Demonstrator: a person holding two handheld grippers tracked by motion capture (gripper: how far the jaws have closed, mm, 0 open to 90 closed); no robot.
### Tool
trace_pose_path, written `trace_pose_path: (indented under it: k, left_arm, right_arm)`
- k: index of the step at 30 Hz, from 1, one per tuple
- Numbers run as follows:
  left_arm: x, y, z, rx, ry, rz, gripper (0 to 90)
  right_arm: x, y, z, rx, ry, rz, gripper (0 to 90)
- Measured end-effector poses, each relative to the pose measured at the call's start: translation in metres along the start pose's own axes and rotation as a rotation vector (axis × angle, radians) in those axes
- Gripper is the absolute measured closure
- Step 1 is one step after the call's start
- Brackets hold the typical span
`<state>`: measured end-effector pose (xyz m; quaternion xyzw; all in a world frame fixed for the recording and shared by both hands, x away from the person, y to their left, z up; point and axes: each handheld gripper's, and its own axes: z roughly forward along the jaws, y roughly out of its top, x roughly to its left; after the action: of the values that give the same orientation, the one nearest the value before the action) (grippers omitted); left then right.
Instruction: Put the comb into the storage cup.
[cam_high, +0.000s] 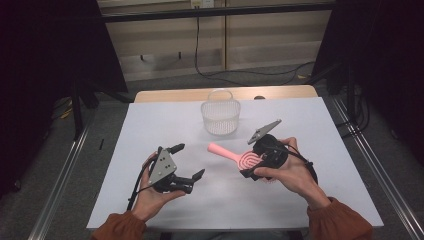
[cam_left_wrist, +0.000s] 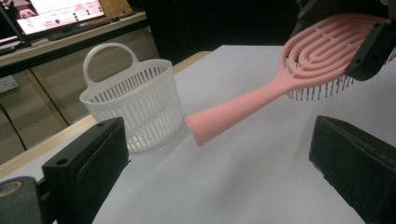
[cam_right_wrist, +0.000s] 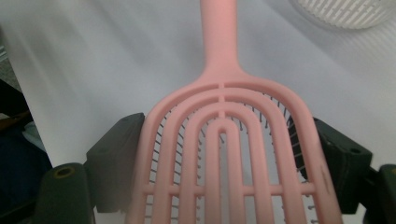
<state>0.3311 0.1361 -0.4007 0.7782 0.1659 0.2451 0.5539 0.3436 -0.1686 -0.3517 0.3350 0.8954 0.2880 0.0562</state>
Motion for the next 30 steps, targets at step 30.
trace_pose_path:
  k: [30]
  left_arm:
    - [-0.026, -0.003, 0.067, 0.078, 0.032, 0.476, 16.4]
  right_arm:
    - [-0.003, 0.001, 0.000, -0.027, 0.032, 0.031, 20.8]
